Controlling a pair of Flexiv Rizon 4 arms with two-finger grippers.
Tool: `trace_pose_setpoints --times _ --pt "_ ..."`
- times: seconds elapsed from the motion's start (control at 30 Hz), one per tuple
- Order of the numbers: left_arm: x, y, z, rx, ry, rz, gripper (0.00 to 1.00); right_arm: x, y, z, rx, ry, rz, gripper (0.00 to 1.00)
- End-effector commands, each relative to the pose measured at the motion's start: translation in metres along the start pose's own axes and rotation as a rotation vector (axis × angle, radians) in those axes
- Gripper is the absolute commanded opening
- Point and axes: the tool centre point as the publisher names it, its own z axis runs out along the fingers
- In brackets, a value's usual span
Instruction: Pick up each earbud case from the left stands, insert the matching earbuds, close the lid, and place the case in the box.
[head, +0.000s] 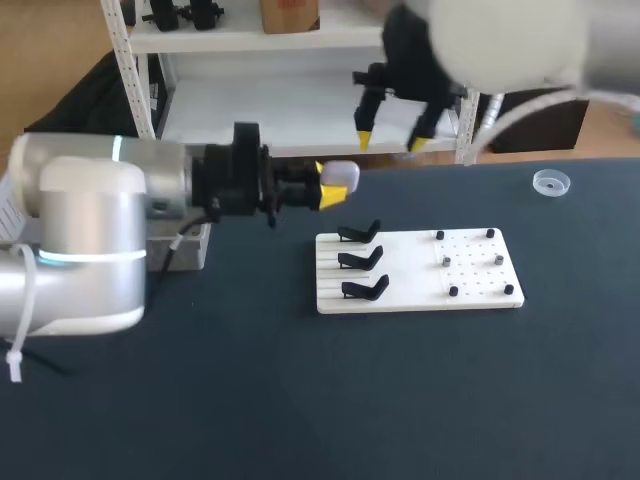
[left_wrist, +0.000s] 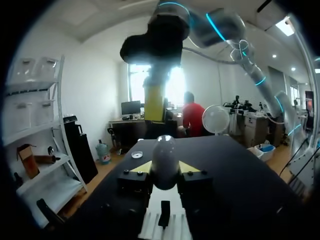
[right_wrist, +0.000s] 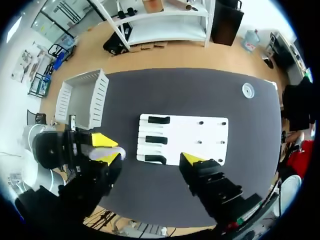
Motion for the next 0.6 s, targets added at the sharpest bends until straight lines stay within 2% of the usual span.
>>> trace_pose_setpoints --times 0.03,0.27,0.37,0.47,0.57,0.6 --pt "-0.013 0.007 -0.043 -0.037 0.008 0.019 0.00 0.032 -0.028 0.004 -0.092 -0.104 0.046 1.00" --pt "-0.015 0.036 -0.114 -0.143 0.031 0.039 0.00 0.063 -0.053 0.022 -0.093 -0.054 0.160 1.00" --pt "-0.014 0.048 -0.142 -0.177 0.072 0.041 0.00 0.075 -0.064 0.033 -0.078 -0.025 0.200 1.00" --pt "-0.007 0.061 -0.165 -0.216 0.106 0.040 0.00 0.084 -0.070 0.038 -0.079 -0.006 0.242 1.00" --pt "0.004 0.074 -0.184 -0.242 0.107 0.040 0.00 0.091 -0.073 0.042 -0.084 0.008 0.271 1.00" --pt "0.010 0.079 -0.190 -0.267 0.124 0.011 0.00 0.094 -0.074 0.043 -0.084 0.011 0.276 1.00"
